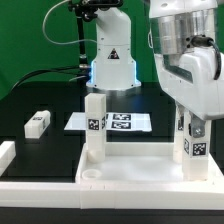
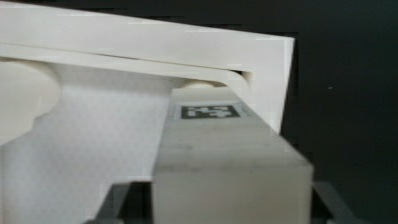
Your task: Assemble desk
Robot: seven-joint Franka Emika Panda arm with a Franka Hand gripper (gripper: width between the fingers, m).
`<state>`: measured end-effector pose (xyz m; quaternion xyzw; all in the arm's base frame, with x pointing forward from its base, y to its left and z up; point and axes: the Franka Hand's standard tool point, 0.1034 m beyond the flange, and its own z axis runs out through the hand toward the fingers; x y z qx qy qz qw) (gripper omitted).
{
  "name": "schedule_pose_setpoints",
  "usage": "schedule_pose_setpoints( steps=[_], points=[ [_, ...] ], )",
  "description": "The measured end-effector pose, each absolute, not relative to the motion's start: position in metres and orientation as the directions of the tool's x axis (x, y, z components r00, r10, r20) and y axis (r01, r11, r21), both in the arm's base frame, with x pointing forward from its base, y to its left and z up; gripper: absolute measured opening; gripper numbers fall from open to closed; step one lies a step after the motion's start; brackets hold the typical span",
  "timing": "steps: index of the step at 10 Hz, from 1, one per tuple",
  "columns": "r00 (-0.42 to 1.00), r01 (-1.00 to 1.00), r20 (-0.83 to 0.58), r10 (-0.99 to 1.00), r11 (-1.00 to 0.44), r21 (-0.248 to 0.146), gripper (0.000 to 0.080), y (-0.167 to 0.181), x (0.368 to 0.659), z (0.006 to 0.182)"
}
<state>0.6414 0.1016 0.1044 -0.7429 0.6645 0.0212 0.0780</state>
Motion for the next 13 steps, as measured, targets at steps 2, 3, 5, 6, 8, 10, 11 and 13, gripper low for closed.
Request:
schedule_pose_setpoints(
  steps=[2, 3, 5, 6, 8, 10, 11, 13],
  points=[
    [0.420, -0.905, -0.096, -0.902, -0.409, -0.120, 0.0473, 0.109, 0.641, 0.105],
    [0.648, -0.759, -0.068, -0.758, -0.636, -0.143, 0.0609, 0.108, 0.642, 0.103],
    [0.727, -0.684, -0.053, -0.685, -0.714, -0.149, 0.0638, 0.108, 0.641, 0.102],
    [0.781, -0.622, -0.040, -0.624, -0.768, -0.152, 0.0647, 0.107, 0.642, 0.102],
    [0.848, -0.526, -0.021, -0.530, -0.836, -0.155, 0.0649, 0.108, 0.642, 0.102],
    [0.986, -0.112, 0.115, -0.123, -0.989, -0.100, 0.0649, 0.124, 0.643, 0.107],
    [0.982, -0.142, 0.110, -0.154, -0.984, -0.108, 0.0649, 0.124, 0.643, 0.106],
    [0.980, -0.158, 0.109, -0.169, -0.982, -0.107, 0.0469, 0.123, 0.643, 0.106]
  ],
)
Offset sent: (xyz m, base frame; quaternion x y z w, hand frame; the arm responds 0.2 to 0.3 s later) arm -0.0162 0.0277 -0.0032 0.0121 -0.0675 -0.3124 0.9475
